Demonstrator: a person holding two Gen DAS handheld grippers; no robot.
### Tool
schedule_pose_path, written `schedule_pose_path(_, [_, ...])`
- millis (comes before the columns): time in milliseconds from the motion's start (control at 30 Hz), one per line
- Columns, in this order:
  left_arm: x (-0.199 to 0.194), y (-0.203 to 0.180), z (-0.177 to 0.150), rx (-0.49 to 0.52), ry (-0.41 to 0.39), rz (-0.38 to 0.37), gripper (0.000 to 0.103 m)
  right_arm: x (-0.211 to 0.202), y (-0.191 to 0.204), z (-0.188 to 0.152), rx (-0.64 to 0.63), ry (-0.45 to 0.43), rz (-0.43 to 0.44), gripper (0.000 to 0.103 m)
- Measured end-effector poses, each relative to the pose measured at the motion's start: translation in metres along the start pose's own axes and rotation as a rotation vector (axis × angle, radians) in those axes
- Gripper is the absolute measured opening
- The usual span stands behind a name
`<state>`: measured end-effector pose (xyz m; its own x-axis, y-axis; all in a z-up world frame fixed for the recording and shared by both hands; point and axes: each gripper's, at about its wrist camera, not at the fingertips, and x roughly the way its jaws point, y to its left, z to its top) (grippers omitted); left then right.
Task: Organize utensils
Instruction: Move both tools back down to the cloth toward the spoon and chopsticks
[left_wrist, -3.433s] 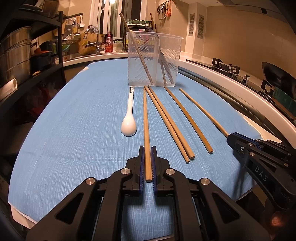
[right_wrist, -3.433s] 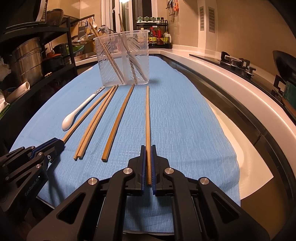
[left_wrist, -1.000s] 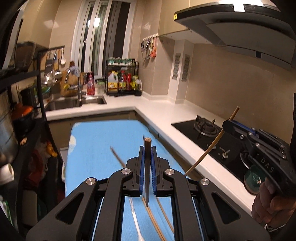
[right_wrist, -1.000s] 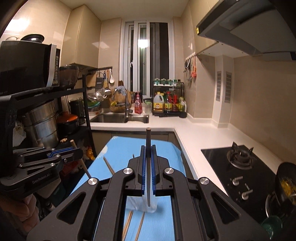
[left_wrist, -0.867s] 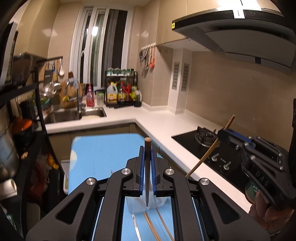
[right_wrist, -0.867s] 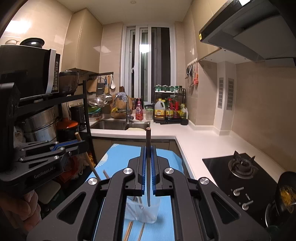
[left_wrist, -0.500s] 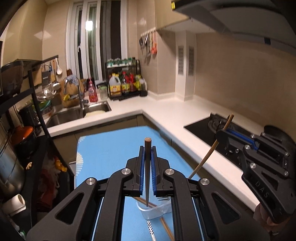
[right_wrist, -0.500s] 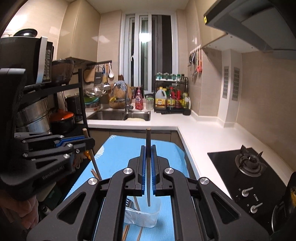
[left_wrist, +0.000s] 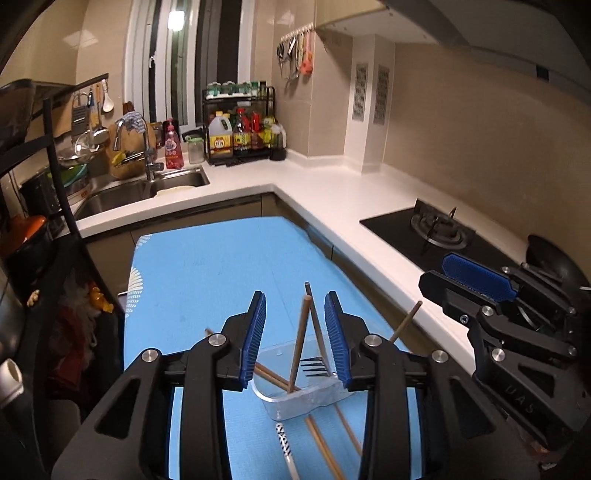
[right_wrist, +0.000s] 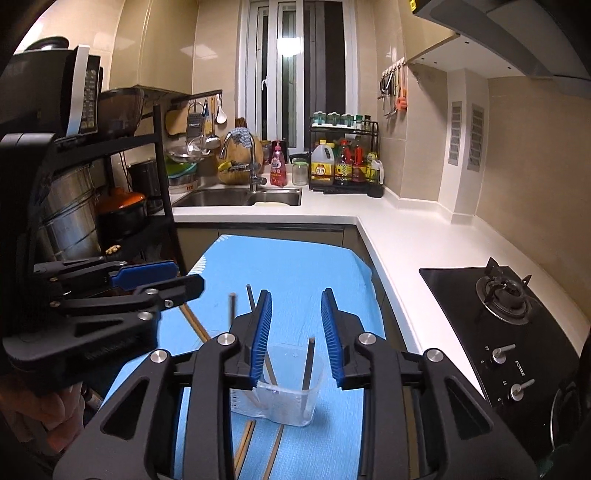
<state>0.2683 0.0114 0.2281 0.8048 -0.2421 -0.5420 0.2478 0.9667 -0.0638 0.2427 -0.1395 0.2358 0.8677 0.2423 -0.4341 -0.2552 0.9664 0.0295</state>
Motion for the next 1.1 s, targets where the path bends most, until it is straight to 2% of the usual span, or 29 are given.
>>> schedule_pose_path(133, [-0.027,0.001,-0.023,-0.051,-0.065,-0.007,0.034,-0.025,-0.001,-0.016,0.028,-0.029,-0.004,0.030])
schedule_pose_path(233, [-0.044,-0.002,-0.054,-0.065,-0.097,0.015,0.034,-0.044,0.001,-0.041,0.041,-0.046,-0.009,0.030])
schedule_pose_path(400, [-0.054,-0.005,-0.115,-0.089,-0.079,0.024,0.032,-0.062,0.007,-0.101,0.068,-0.021,-0.018,0.030])
schedule_pose_path(533, [-0.051,-0.005,-0.166,-0.102,-0.048,0.038,0.019,-0.070,0.008,-0.152,0.107,0.013,-0.026,0.030])
schedule_pose_path(567, [-0.052,-0.004,-0.177,-0.107,-0.044,0.042,0.014,-0.071,0.008,-0.166,0.120,0.023,-0.021,0.027])
schedule_pose_path(600, [-0.052,-0.003,-0.192,-0.119,-0.041,0.047,0.011,-0.072,0.007,-0.178,0.126,0.029,-0.018,0.014])
schedule_pose_path(667, [-0.055,-0.001,-0.217,-0.133,-0.047,0.056,0.010,-0.073,0.010,-0.205,0.133,0.044,0.000,0.002])
schedule_pose_path(867, [-0.063,0.001,-0.282,-0.169,-0.030,0.083,0.008,-0.063,0.016,-0.266,0.182,0.155,0.016,0.002])
schedule_pose_path(933, [-0.065,0.001,-0.300,-0.183,-0.021,0.090,0.008,-0.062,0.023,-0.277,0.167,0.171,0.024,0.006])
schedule_pose_path(1100, [-0.068,-0.004,-0.326,-0.199,-0.003,0.087,0.008,-0.051,0.031,-0.289,0.162,0.211,0.036,0.006])
